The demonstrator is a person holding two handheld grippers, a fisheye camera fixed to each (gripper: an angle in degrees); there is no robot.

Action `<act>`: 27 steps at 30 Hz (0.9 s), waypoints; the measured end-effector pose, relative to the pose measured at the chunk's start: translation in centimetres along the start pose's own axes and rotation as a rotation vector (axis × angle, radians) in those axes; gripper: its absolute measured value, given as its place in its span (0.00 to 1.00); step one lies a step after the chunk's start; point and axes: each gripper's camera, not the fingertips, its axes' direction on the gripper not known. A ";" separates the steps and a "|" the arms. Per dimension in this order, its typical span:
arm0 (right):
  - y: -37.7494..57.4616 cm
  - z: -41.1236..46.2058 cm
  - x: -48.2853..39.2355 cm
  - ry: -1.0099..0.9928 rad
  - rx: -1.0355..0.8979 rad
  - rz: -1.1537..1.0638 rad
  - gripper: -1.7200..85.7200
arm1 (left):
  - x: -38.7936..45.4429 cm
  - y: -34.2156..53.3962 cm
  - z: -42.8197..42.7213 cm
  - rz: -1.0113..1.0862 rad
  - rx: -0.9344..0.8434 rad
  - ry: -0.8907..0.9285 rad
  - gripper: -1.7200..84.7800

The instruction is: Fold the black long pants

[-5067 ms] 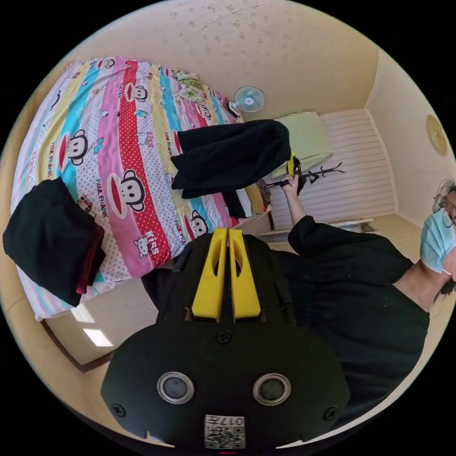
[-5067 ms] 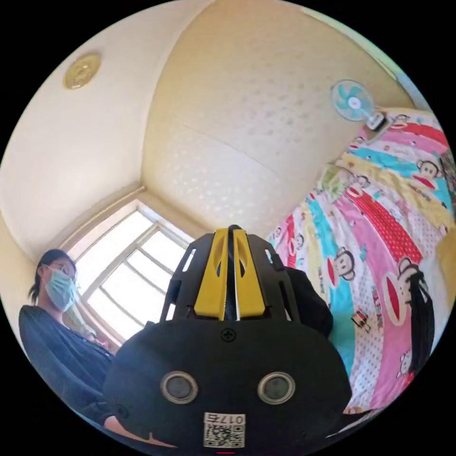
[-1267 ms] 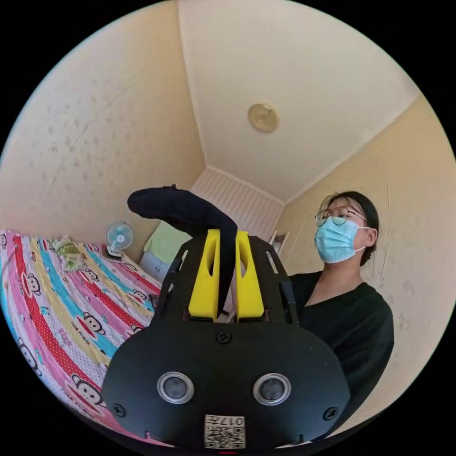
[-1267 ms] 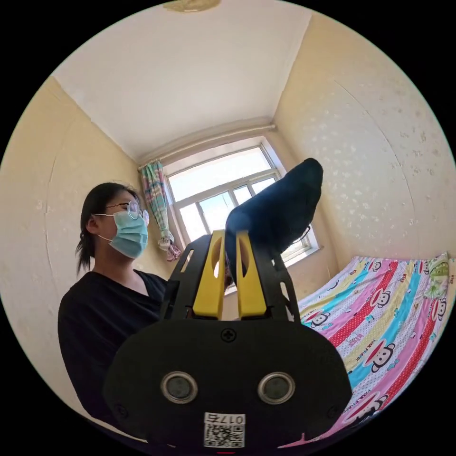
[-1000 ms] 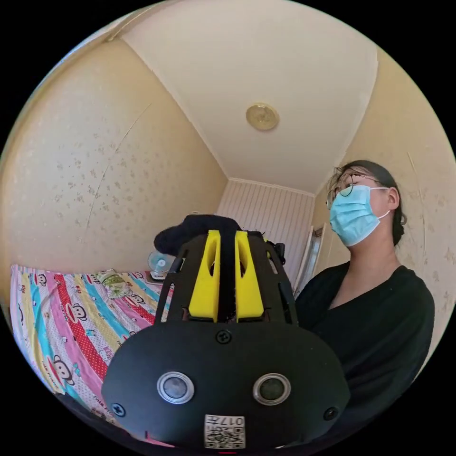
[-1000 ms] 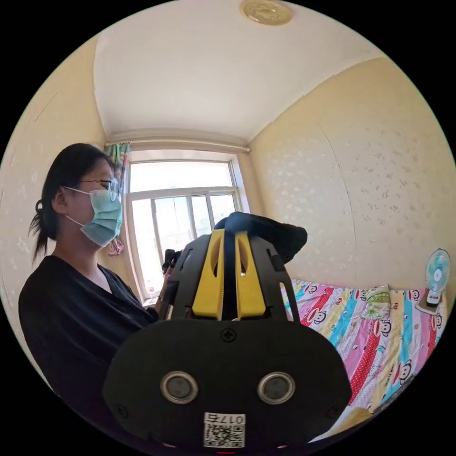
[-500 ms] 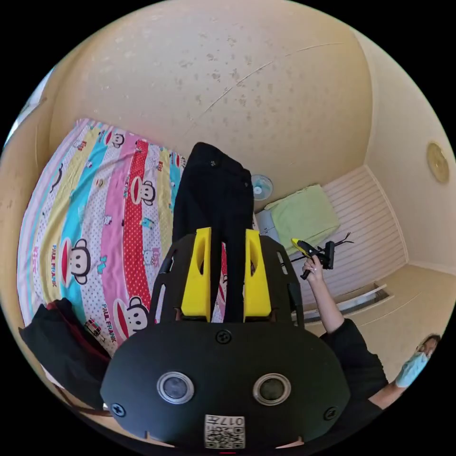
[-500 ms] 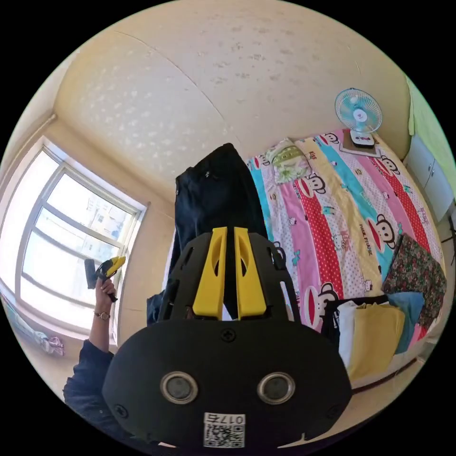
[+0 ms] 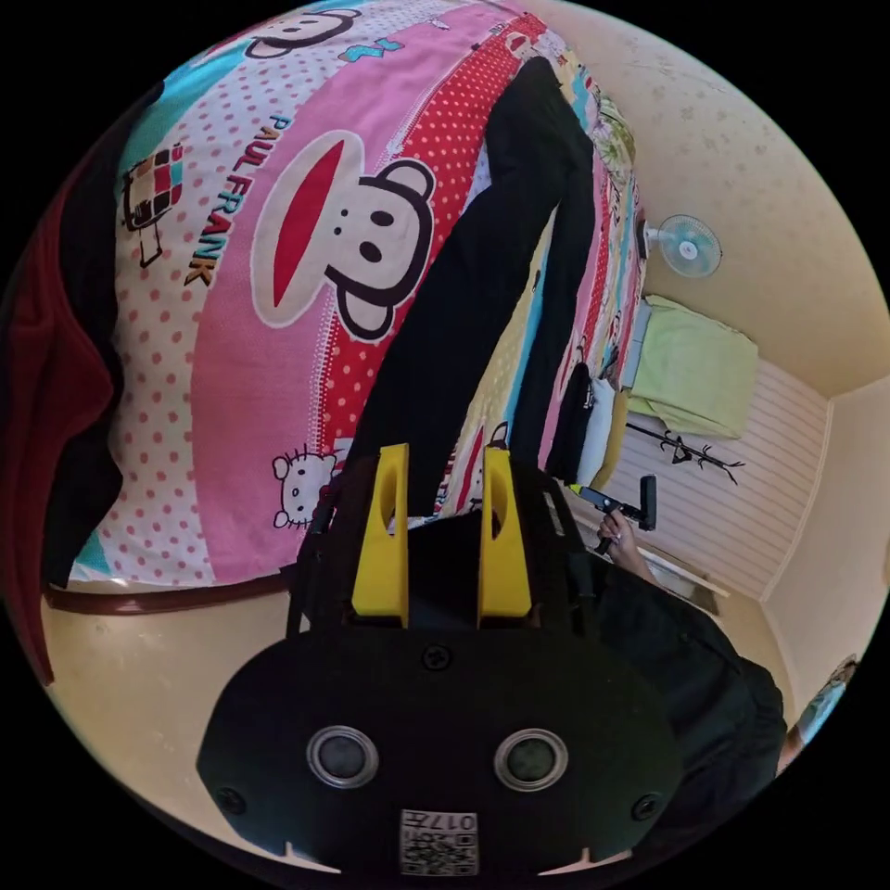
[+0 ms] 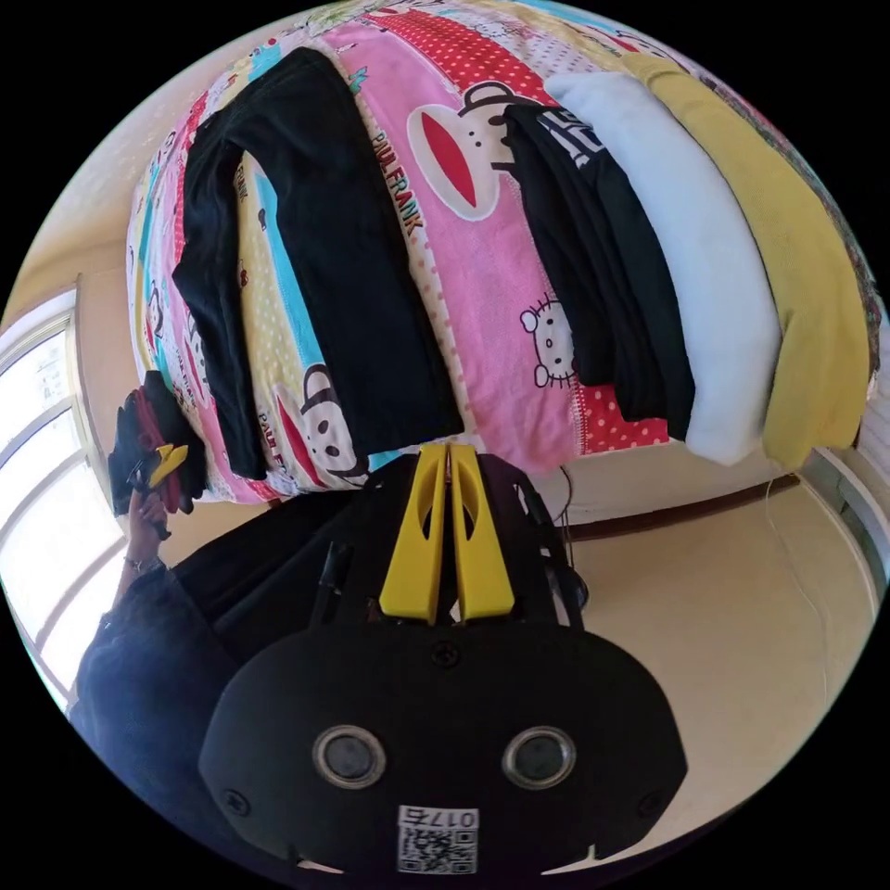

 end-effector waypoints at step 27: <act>-14.5 -1.2 5.5 -0.218 -0.066 -0.133 0.09 | -1.4 2.3 -8.5 -0.337 0.155 0.124 0.08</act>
